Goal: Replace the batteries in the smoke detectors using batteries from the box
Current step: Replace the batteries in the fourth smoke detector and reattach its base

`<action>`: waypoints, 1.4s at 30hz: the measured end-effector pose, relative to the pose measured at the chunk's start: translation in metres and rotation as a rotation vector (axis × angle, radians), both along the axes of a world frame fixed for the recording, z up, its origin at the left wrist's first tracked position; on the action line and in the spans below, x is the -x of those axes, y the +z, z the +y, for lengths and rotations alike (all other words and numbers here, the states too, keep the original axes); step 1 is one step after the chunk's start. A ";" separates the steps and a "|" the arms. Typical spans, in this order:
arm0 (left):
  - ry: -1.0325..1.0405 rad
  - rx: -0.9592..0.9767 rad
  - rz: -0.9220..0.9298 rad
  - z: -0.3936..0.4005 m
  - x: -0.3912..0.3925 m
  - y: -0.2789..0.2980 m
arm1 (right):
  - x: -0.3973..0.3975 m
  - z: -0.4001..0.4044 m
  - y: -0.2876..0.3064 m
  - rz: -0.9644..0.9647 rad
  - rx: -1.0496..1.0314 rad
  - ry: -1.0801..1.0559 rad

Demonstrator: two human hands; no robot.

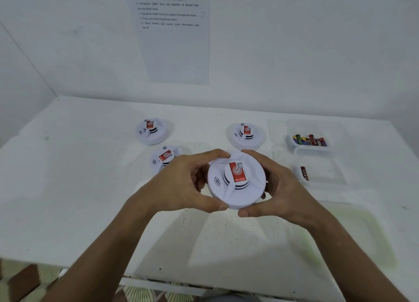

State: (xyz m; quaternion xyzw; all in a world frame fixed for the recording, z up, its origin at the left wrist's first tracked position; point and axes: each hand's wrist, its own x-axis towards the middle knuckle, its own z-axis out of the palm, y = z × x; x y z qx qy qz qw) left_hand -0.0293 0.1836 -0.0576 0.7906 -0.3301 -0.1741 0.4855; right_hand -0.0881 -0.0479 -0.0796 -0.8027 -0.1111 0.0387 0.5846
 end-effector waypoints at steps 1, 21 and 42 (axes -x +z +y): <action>0.001 -0.003 0.002 0.001 -0.001 -0.001 | 0.000 0.001 0.000 0.004 -0.002 -0.002; -0.011 -0.023 -0.055 0.012 -0.017 -0.002 | -0.013 0.013 -0.007 0.021 0.014 -0.032; 0.019 -0.083 -0.136 0.009 -0.028 -0.007 | -0.019 0.012 -0.012 0.039 -0.056 -0.016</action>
